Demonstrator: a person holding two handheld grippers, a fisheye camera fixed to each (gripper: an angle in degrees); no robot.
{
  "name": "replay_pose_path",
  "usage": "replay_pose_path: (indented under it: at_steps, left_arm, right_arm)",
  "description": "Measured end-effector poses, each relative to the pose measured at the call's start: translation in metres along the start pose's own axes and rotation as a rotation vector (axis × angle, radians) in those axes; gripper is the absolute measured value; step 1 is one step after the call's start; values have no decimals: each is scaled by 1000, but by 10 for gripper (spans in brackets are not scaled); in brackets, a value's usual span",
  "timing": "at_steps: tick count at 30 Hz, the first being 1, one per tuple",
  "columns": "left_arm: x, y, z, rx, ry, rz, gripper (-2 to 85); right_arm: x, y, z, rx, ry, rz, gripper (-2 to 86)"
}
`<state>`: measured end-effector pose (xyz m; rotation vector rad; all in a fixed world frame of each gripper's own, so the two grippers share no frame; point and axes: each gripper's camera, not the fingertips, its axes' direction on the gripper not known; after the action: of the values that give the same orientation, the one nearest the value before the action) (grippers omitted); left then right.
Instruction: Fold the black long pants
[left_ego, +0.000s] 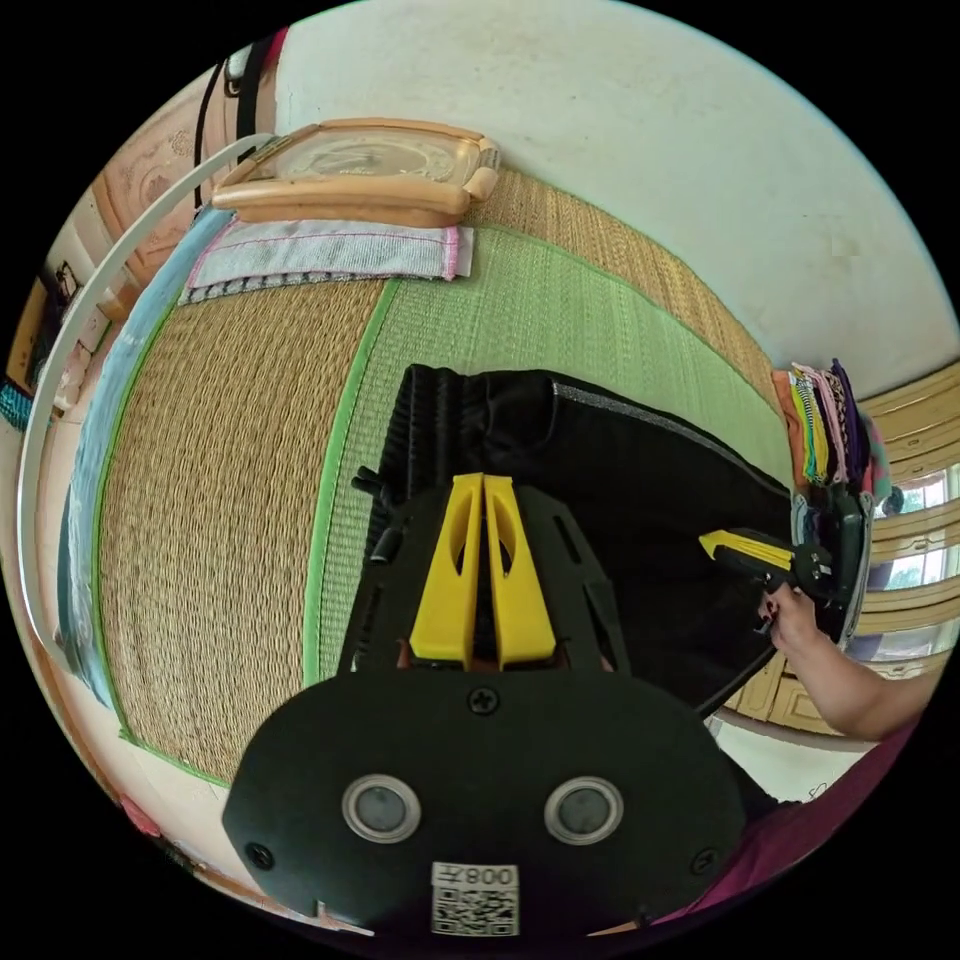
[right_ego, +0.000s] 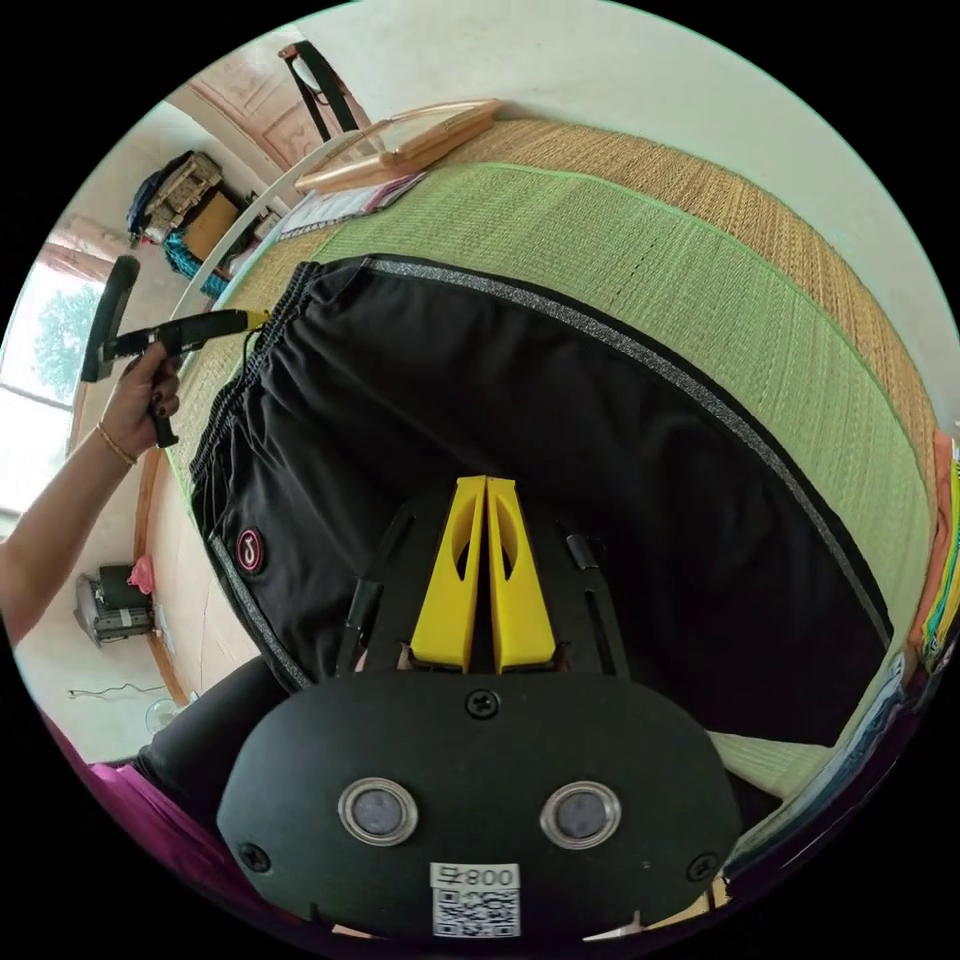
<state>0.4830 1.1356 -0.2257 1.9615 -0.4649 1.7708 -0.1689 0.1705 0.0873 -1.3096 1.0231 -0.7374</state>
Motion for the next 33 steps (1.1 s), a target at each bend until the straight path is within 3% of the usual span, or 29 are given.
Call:
replay_pose_path:
  at_steps: [7, 13, 25, 33]
  left_arm:
    - [0, 118, -37, 29, -42, -65, 0]
    - [-15, 192, -19, -18, -66, -181, 0]
    - [30, 172, -11, -62, -150, -162, 1]
    - [80, 94, -8, 67, 73, -4, 21]
  right_arm:
    - [-11, 83, -28, 161, -109, -56, 0]
    - [-51, 165, 10, 13, -151, -170, 1]
    - [-54, 215, 5, 54, -138, -139, 0]
    - [-18, 202, -38, 149, -140, -108, -1]
